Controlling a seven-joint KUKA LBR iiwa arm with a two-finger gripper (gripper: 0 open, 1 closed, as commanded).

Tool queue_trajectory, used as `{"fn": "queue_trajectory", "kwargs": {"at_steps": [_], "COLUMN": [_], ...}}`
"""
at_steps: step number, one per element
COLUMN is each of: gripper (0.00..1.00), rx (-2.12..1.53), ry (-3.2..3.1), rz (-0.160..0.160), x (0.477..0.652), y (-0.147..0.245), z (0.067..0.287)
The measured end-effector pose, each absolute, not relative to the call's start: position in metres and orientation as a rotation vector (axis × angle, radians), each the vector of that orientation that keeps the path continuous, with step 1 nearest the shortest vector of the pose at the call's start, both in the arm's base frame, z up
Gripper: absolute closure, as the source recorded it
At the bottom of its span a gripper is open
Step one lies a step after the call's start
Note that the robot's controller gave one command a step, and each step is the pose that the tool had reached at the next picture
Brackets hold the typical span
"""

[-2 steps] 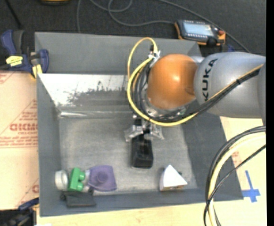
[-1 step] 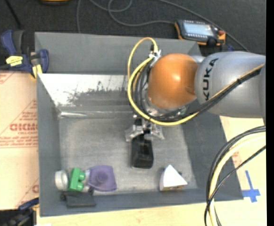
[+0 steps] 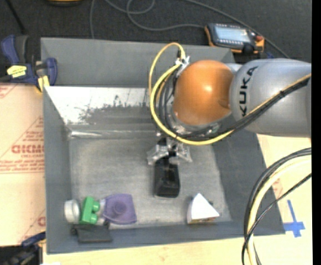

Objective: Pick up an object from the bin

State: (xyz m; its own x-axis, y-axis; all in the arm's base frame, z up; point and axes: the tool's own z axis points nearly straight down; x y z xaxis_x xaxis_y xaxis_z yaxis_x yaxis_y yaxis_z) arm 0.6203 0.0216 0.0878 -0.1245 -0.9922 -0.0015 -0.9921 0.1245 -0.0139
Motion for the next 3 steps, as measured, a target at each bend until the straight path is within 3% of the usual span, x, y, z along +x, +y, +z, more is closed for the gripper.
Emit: {"fn": "queue_trajectory", "kwargs": {"at_steps": [1, 3], "gripper": [1.00, 1.00], "rx": [-2.072, -2.080], "ry": [2.348, 2.352], "rz": [-0.007, 0.001], "x": [0.620, 0.617], "y": [0.023, 0.023], "z": [0.095, 0.133]}}
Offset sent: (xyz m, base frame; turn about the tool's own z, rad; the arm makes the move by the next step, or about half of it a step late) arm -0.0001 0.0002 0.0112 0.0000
